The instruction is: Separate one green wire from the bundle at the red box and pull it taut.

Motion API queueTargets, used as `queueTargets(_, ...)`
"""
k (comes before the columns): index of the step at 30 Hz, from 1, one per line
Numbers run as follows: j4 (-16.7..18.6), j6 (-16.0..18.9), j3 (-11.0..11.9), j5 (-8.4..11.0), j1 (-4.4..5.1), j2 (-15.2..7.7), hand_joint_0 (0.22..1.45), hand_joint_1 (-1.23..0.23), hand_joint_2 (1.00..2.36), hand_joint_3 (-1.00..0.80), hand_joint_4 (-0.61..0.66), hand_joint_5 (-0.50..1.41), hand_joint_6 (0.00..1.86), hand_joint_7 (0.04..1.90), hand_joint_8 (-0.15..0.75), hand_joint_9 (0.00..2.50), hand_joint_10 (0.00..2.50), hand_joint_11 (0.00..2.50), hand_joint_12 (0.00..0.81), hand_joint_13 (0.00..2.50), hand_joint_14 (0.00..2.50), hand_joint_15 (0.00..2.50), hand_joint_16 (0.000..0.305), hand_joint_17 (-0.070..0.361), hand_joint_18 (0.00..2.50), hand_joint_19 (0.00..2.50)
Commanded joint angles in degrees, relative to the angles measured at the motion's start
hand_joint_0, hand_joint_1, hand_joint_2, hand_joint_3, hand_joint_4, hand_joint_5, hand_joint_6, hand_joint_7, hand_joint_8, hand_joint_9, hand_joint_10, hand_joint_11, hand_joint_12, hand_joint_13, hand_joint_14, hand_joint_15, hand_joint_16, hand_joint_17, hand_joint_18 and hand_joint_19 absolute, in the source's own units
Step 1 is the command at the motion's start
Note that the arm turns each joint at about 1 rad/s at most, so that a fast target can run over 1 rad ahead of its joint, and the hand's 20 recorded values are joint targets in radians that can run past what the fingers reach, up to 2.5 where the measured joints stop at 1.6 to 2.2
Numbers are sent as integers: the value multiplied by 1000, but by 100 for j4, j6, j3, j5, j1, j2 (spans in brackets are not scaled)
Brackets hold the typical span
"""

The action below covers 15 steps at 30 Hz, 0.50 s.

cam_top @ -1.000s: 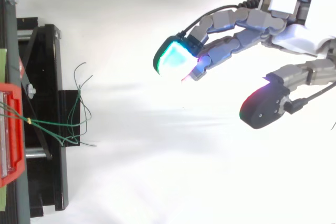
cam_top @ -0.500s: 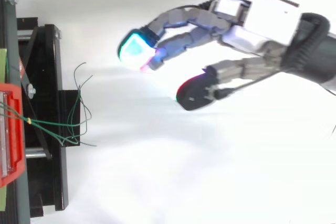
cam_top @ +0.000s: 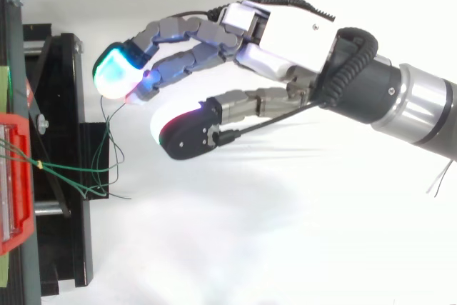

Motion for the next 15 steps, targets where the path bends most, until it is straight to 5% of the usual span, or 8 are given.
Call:
queueTargets(1, 192, -82, 13, -19, 89, -3, 508, -619, 1000, -500, 299, -191, 502, 768, 369, 793, 8, 308, 410, 682, 8, 267, 48, 107, 525, 257)
queueTargets(10, 324, -64, 101, -19, 291, -21, 508, -618, 1000, -500, 307, -186, 502, 785, 373, 801, 7, 309, 412, 690, 9, 268, 48, 108, 528, 256)
queueTargets(15, 386, 173, 242, -19, 317, -320, 508, -617, 1000, -500, 313, -182, 502, 804, 373, 803, 7, 311, 415, 692, 8, 275, 48, 108, 535, 271)
